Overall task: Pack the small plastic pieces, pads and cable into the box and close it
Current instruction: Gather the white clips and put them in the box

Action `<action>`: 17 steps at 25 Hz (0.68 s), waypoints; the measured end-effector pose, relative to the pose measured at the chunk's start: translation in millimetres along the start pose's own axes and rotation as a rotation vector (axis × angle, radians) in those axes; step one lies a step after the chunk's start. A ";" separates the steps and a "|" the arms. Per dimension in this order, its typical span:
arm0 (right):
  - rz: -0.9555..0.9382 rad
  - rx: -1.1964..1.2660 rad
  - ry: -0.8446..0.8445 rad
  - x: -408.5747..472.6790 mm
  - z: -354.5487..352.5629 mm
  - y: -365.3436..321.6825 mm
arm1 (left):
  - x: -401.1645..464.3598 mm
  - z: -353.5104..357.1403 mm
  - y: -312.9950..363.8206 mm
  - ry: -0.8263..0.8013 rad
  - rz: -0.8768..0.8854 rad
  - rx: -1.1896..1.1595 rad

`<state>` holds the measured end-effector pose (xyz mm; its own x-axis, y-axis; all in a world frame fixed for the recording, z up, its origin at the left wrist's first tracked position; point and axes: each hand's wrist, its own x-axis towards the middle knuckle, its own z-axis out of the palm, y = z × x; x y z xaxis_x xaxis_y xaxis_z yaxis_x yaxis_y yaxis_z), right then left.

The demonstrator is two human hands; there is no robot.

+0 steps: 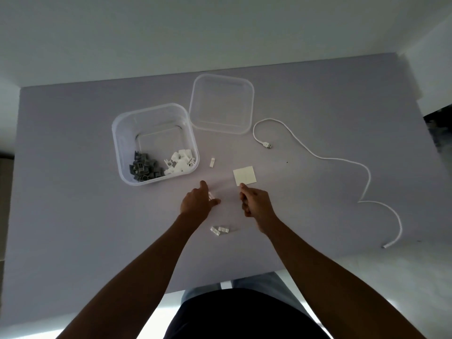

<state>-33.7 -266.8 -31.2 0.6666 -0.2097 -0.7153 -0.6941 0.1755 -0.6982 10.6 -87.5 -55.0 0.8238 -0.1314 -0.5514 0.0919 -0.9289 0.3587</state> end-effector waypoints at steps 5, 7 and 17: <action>-0.461 -0.635 0.072 42.3 19.5 -21.6 | 6.9 4.7 -4.5 0.023 0.051 0.017; -0.549 -0.766 0.041 58.8 30.5 -33.4 | 8.6 6.2 -6.8 0.029 0.081 0.000; -0.596 -1.103 -0.181 105.7 54.1 -57.3 | 1.6 -20.8 -7.1 -0.181 -0.263 -0.958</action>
<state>91.2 -247.0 -68.4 0.9200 0.1692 -0.3536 -0.0739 -0.8111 -0.5803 22.9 -73.9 -42.8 0.6225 -0.0871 -0.7778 0.7348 -0.2770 0.6191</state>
